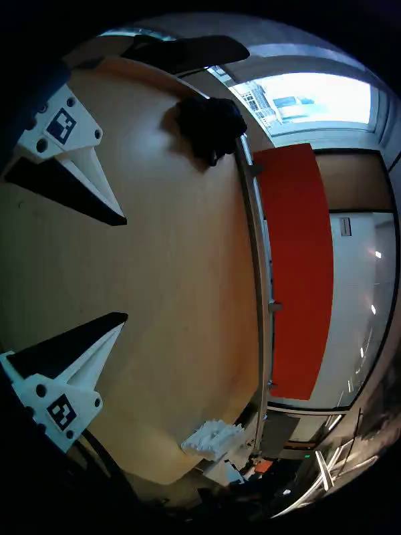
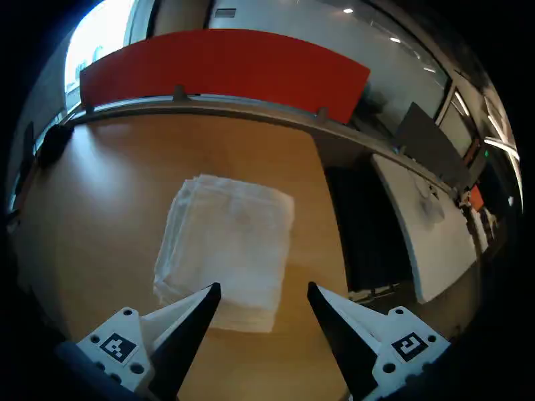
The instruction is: Fold towel
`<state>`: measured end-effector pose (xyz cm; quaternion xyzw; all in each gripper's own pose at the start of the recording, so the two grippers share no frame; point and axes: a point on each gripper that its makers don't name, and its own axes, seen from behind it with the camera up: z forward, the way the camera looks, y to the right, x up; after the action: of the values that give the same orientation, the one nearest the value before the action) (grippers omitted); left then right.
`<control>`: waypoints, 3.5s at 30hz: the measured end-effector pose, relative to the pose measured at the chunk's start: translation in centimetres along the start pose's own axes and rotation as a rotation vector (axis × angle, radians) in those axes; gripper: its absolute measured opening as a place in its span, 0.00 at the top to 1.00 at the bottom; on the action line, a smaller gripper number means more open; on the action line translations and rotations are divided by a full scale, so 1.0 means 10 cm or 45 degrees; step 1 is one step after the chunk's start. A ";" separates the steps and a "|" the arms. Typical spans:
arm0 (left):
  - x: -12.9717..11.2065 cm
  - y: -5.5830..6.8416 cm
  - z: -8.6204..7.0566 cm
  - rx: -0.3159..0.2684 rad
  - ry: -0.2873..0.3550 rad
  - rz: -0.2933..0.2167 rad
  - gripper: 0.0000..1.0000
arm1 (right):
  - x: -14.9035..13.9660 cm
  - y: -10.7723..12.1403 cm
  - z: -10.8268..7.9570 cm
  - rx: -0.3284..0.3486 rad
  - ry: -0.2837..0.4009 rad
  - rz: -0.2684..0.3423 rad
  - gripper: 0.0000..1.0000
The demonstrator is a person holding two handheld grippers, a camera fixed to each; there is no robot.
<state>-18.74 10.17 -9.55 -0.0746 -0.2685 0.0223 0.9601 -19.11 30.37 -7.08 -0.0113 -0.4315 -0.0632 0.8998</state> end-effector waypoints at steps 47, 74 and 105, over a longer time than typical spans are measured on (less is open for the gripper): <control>0.07 -0.01 -0.01 0.007 0.011 -0.010 0.04 | 1.22 0.06 -0.56 -0.235 0.782 0.352 0.00; 0.21 -0.13 0.06 0.035 0.069 -0.055 0.04 | 1.75 -0.56 -0.80 -0.142 0.939 0.282 0.00; 1.81 -0.83 0.12 0.172 0.522 -0.085 0.04 | 2.21 -2.17 -0.98 0.097 0.996 0.204 0.00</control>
<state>-3.87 3.58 2.00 -0.0041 -0.0677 -0.0074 0.9977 -0.49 5.83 3.24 0.0134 -0.0563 0.0235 0.9980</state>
